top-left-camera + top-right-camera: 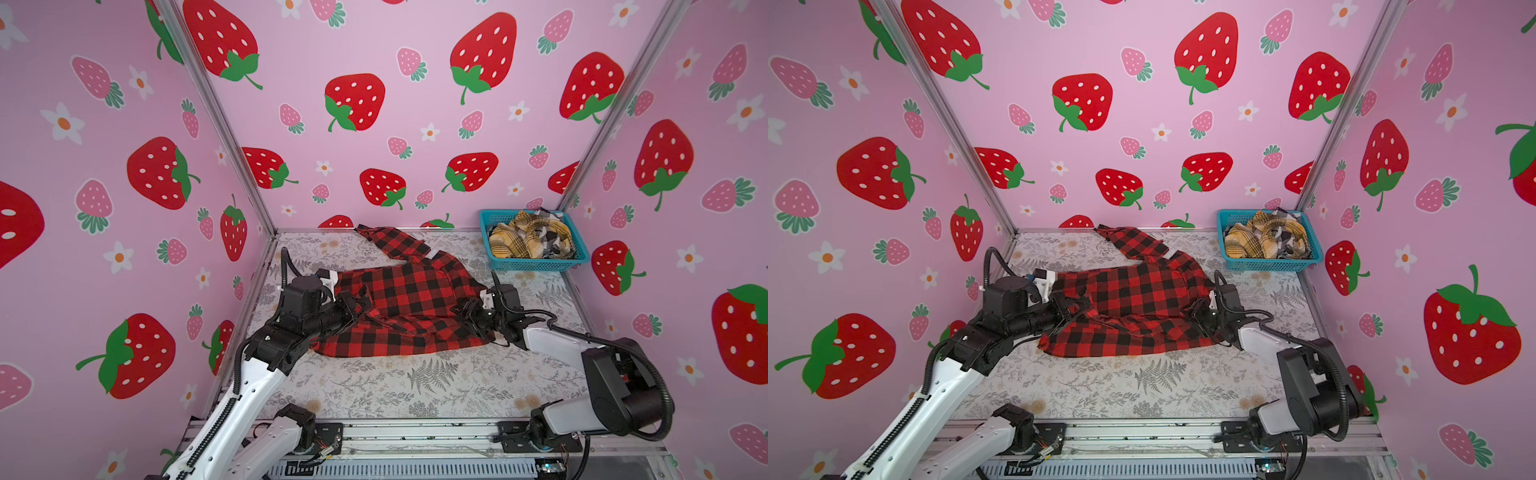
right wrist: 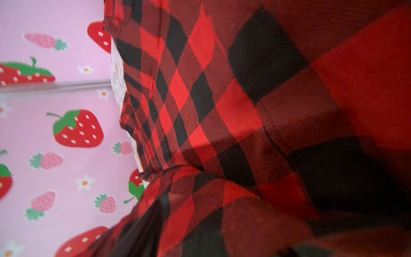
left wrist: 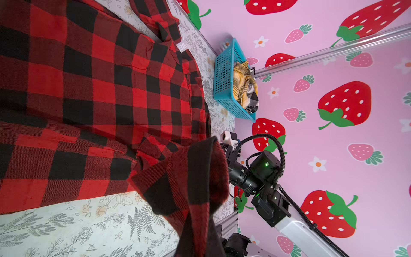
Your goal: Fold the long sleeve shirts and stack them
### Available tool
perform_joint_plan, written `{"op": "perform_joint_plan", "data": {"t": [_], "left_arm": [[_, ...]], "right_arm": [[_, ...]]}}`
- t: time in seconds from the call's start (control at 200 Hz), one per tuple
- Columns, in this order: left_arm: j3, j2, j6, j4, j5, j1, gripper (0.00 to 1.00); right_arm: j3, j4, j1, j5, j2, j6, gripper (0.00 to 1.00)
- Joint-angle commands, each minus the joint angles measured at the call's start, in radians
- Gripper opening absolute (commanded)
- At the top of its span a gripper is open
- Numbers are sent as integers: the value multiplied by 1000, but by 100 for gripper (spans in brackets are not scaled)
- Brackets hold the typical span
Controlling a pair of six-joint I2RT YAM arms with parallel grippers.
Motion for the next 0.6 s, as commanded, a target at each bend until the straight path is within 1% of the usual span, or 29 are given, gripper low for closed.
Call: {"op": "perform_joint_plan", "data": {"t": [0.0,0.03,0.075,0.16,0.225,0.31,0.42,0.485,0.595], "left_arm": [[4,-6,41,-108,-54,44,0],[1,1,47,-125,-59,66,0],[-11,20,56,-129,-38,101,0],[-41,62,66,-75,24,160,0],[-45,104,81,-29,52,205,0],[-4,185,118,7,78,268,0],[34,274,138,47,127,335,0],[26,290,170,34,105,353,0],[-44,293,229,-6,34,393,0]], "right_arm": [[30,54,-15,-16,21,30,28],[34,53,-15,-19,25,26,22],[36,53,-15,-27,33,22,12],[28,69,-15,-42,36,24,0],[14,90,-15,-41,23,29,0],[-1,117,-15,-33,6,29,0],[-20,138,-14,-11,-10,20,0],[-47,153,-14,4,-14,14,0],[-123,239,-12,6,-16,29,0]]}}
